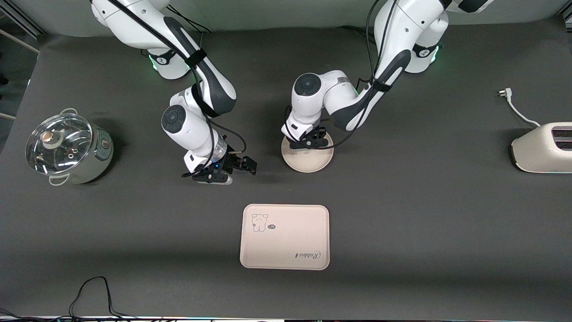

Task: Place bun in plate and plate on tray
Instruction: 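Lower the bun onto the plate and open the left gripper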

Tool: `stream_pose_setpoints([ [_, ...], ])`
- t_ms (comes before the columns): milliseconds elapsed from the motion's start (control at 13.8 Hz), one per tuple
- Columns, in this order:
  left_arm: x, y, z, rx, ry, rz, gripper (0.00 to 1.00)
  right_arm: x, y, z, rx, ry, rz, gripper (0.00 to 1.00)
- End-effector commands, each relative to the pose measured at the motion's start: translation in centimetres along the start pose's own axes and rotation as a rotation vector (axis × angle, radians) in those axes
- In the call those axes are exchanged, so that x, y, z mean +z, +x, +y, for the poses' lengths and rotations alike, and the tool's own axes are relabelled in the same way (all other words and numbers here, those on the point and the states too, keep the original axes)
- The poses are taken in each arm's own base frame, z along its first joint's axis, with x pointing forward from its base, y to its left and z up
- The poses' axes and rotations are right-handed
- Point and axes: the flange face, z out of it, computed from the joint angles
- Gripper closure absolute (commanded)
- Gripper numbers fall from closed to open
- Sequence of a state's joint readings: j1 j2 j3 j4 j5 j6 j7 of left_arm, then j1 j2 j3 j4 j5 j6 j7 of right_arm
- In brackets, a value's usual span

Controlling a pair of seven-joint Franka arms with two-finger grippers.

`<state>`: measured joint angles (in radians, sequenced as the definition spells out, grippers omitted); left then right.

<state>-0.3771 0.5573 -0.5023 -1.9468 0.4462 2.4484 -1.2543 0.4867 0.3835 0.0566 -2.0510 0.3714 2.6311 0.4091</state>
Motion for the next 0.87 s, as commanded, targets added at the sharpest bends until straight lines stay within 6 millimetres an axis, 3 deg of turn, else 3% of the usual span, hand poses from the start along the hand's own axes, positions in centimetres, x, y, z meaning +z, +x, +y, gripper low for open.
stream_pose_setpoints([
  [0,-0.21,0.06,0.17,-0.014,-0.002,0.019,0.0,0.56,-0.07,-0.38,0.024,0.011,0.003,0.0],
  [800,-0.24,-0.11,0.12,-0.012,0.013,0.017,0.0,0.55,-0.04,-0.51,0.023,0.013,0.005,0.0],
])
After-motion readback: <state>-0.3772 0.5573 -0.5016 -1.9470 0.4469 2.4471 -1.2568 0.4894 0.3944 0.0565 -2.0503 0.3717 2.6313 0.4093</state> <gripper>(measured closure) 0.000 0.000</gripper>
